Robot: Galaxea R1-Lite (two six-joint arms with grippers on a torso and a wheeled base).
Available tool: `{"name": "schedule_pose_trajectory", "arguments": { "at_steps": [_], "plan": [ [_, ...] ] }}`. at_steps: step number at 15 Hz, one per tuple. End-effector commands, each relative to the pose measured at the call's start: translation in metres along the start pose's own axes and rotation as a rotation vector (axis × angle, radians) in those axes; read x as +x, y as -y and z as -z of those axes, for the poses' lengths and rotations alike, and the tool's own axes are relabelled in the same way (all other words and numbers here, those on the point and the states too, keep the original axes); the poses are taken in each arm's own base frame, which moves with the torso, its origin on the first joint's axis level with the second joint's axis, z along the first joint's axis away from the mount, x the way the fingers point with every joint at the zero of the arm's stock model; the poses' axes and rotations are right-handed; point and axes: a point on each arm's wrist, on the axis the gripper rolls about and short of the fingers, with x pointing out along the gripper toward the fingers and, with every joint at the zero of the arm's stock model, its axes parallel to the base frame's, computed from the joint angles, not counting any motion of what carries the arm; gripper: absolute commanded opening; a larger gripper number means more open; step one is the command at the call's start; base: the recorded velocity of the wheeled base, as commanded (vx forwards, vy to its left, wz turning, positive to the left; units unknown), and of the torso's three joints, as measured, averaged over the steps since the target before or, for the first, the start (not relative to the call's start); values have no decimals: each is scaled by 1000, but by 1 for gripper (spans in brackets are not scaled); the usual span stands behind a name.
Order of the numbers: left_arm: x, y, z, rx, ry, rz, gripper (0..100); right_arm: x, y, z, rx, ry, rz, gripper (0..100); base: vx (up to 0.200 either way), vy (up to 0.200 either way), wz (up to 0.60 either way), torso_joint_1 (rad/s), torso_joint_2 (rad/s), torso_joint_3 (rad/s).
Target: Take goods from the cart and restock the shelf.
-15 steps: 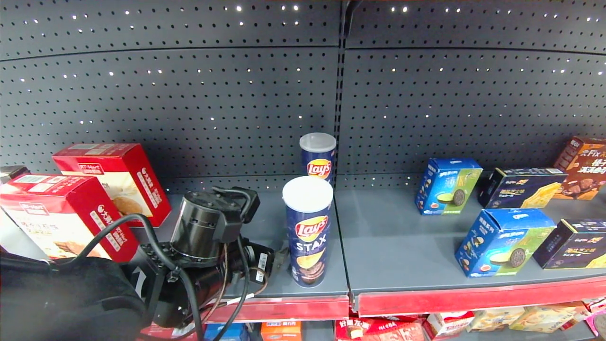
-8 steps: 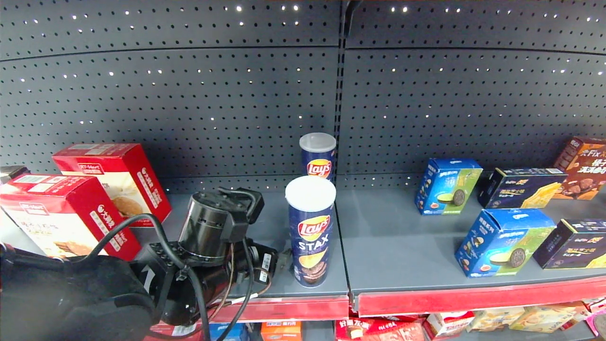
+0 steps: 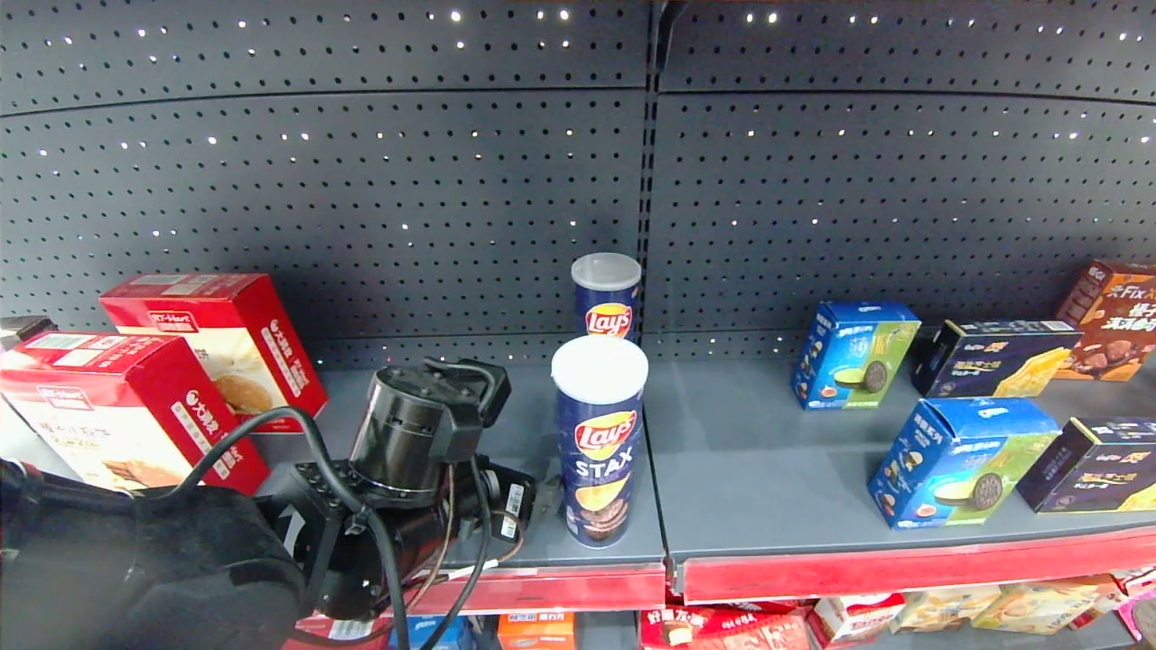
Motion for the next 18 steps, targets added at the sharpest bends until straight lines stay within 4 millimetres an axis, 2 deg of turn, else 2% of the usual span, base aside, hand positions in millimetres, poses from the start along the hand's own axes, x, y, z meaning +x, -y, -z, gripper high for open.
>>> {"name": "schedule_pose_trajectory", "arguments": {
  "at_steps": [1, 18],
  "plan": [
    [0, 1, 0, 2, -1, 1, 100, 0, 0, 0, 0, -1, 0, 100, 0, 0, 0, 0, 0, 0],
    [1, 8, 3, 16, -11, 13, 100, 0, 0, 0, 0, -1, 0, 100, 0, 0, 0, 0, 0, 0]
  ]
}}
